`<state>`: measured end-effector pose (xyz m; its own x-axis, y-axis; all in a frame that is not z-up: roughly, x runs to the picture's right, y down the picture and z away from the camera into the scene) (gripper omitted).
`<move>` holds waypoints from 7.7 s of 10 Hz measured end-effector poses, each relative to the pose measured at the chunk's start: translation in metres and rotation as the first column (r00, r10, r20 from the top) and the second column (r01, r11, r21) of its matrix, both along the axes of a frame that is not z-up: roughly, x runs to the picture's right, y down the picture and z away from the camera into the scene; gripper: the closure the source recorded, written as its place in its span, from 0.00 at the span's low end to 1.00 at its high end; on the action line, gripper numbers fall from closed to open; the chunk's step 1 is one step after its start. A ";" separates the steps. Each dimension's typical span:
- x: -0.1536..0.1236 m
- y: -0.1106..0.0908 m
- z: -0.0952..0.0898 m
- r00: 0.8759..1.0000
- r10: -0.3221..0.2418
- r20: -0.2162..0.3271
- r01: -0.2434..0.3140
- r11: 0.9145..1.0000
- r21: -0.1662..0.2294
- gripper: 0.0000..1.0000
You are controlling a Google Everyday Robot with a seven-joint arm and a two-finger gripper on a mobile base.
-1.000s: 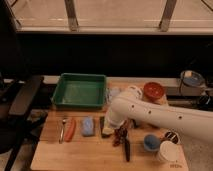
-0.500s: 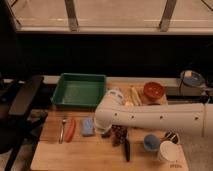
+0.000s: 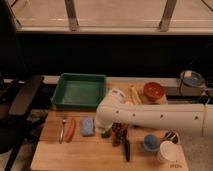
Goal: Wipe table surface with eraser
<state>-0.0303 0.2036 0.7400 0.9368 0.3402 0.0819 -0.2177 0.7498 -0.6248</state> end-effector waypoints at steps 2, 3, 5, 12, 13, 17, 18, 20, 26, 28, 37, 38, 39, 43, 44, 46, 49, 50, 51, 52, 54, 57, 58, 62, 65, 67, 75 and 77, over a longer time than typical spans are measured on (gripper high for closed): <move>-0.002 0.003 0.022 0.999 0.043 0.031 -0.041 0.998 -0.046 0.60; -0.001 0.002 0.026 0.998 0.059 0.033 -0.057 0.997 -0.056 0.58; 0.000 -0.001 0.027 0.996 0.078 0.032 -0.076 0.995 -0.061 0.58; 0.007 -0.008 0.034 0.992 0.128 -0.005 -0.128 0.990 -0.058 0.22; 0.008 -0.008 0.038 0.991 0.134 -0.010 -0.135 0.989 -0.060 0.22; 0.006 -0.010 0.054 0.988 0.150 -0.036 -0.152 0.986 -0.065 0.22; 0.007 -0.009 0.058 0.987 0.153 -0.045 -0.156 0.985 -0.067 0.22; 0.010 -0.006 0.071 0.983 0.164 -0.078 -0.169 0.983 -0.072 0.22; 0.030 0.017 0.108 0.940 0.253 -0.229 -0.281 0.955 -0.097 0.22; 0.030 0.017 0.108 0.940 0.253 -0.229 -0.280 0.955 -0.097 0.24; 0.038 0.013 0.106 0.936 0.257 -0.239 -0.286 0.954 -0.095 1.00; 0.036 0.014 0.105 0.937 0.255 -0.238 -0.284 0.954 -0.096 1.00; 0.035 0.015 0.104 0.939 0.251 -0.236 -0.280 0.955 -0.099 1.00; 0.035 0.016 0.103 0.940 0.248 -0.234 -0.277 0.956 -0.100 1.00; 0.035 0.016 0.103 0.940 0.249 -0.234 -0.278 0.956 -0.099 1.00; 0.036 0.015 0.104 0.939 0.251 -0.235 -0.280 0.955 -0.098 1.00; 0.036 0.015 0.104 0.939 0.252 -0.235 -0.281 0.955 -0.098 1.00; 0.035 0.015 0.104 0.939 0.252 -0.235 -0.280 0.955 -0.098 1.00; 0.035 0.015 0.104 0.939 0.251 -0.235 -0.280 0.955 -0.098 1.00; 0.035 0.015 0.104 0.939 0.251 -0.234 -0.280 0.955 -0.098 1.00; 0.035 0.015 0.104 0.939 0.251 -0.234 -0.280 0.955 -0.098 1.00; 0.034 0.015 0.104 0.939 0.251 -0.234 -0.279 0.955 -0.099 1.00; 0.034 0.015 0.103 0.939 0.251 -0.234 -0.279 0.955 -0.099 1.00; 0.034 0.015 0.103 0.940 0.250 -0.233 -0.279 0.955 -0.099 1.00; 0.034 0.015 0.103 0.940 0.251 -0.233 -0.279 0.955 -0.099 1.00; 0.034 0.015 0.103 0.939 0.251 -0.233 -0.280 0.955 -0.099 1.00; 0.029 -0.004 0.105 0.945 0.231 -0.230 -0.261 0.960 -0.105 1.00; 0.027 -0.002 0.103 0.951 0.215 -0.223 -0.244 0.963 -0.110 1.00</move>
<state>-0.0030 0.2012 0.8426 0.8232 0.5427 -0.1668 -0.5093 0.5761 -0.6393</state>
